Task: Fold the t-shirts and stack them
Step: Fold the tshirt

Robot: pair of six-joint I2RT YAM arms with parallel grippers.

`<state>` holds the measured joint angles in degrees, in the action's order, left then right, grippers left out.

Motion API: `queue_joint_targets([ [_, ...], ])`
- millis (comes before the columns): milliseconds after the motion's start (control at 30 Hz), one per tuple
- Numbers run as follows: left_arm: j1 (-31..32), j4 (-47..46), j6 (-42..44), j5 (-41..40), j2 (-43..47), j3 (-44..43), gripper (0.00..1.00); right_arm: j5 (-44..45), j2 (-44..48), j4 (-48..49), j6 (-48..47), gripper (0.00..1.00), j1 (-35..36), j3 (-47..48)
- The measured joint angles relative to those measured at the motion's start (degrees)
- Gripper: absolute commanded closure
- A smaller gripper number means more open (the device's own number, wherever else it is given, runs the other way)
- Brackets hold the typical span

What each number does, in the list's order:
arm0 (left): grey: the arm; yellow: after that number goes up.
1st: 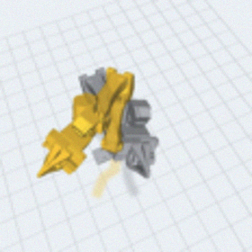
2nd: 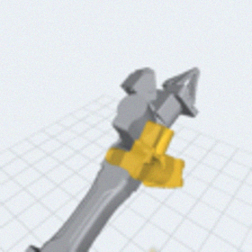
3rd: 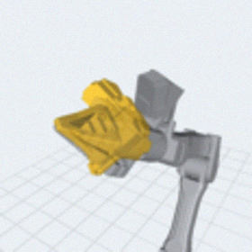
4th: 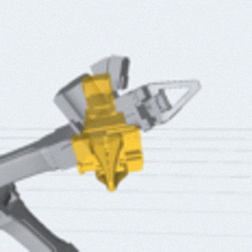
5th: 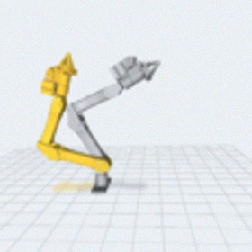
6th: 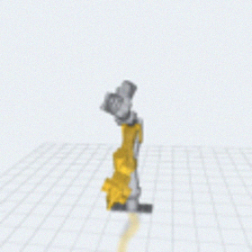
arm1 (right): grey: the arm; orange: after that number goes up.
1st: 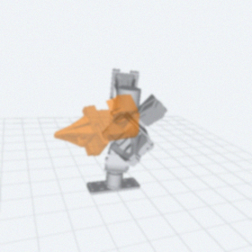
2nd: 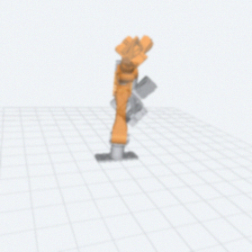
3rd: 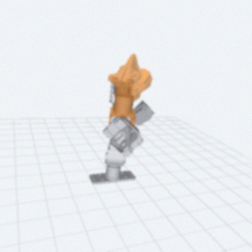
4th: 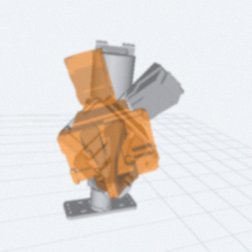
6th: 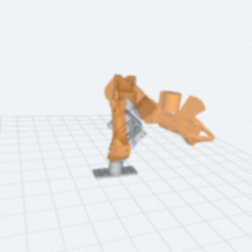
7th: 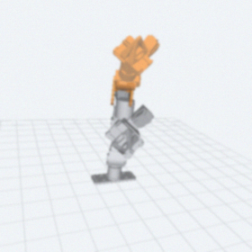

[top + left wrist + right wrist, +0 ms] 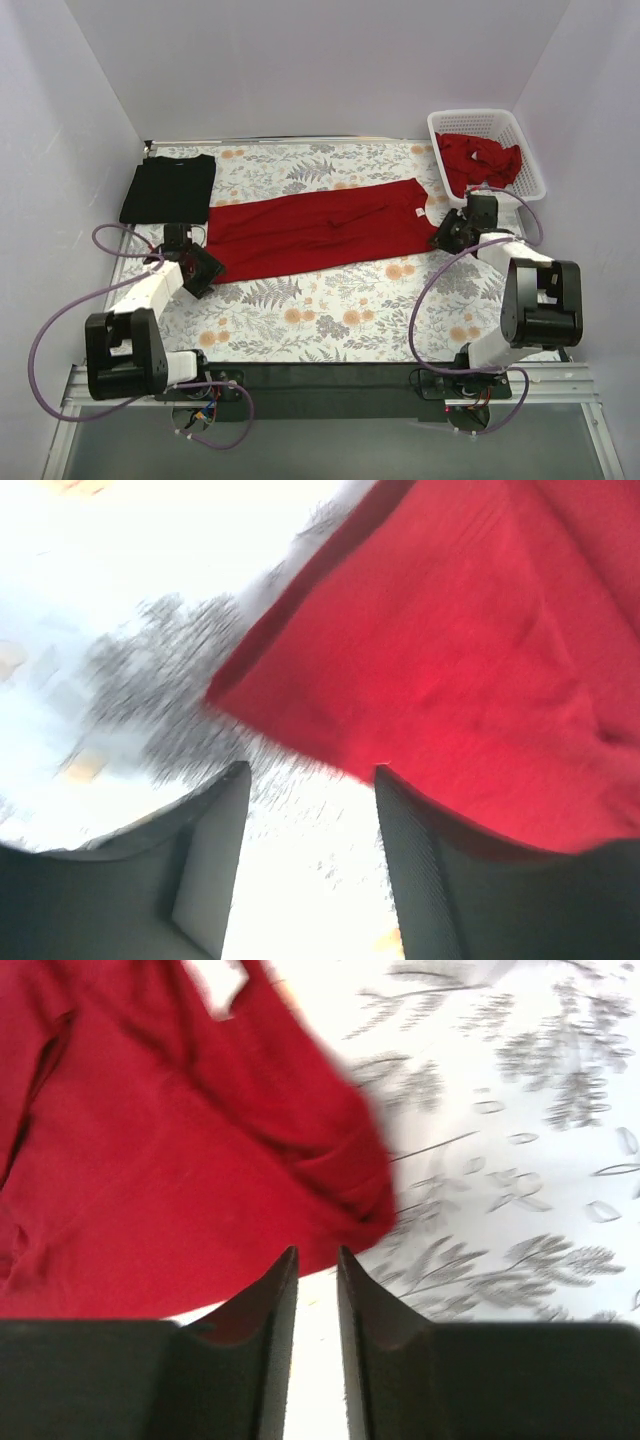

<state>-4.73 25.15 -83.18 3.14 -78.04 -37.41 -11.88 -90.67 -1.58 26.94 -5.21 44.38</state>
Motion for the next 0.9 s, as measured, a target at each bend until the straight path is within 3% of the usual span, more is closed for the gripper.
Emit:
queue_joint_targets([
  [67, -0.1, 6.0, 1.2, -1.4, 5.7, 0.8, 0.33, 3.1, 3.9, -2.5, -1.0, 0.66, 4.4, 0.8],
  [167, 0.4, 8.1, 5.0, -3.8, 7.3, -7.1, 0.31, 5.6, 7.3, -4.2, -2.2, 0.55, 11.9, 3.1],
  [300, 4.1, 3.3, 10.2, -5.7, -8.4, -25.0, 0.40, 7.4, 5.2, -5.8, -2.3, 0.55, 17.7, 6.2],
  [500, 9.1, 1.6, 14.0, -7.2, -31.6, -40.1, 0.46, 7.0, -1.6, -6.0, -1.6, 0.56, 21.8, 8.6],
  [733, 10.0, 4.7, 12.7, -9.7, -37.7, -44.1, 0.48, 7.1, -8.8, -6.5, -2.2, 0.56, 21.9, 12.7],
  [900, 8.4, 1.2, 7.9, -6.8, -32.8, -35.9, 0.48, 7.6, -15.6, -7.4, -7.3, 0.56, 21.3, 20.7],
])
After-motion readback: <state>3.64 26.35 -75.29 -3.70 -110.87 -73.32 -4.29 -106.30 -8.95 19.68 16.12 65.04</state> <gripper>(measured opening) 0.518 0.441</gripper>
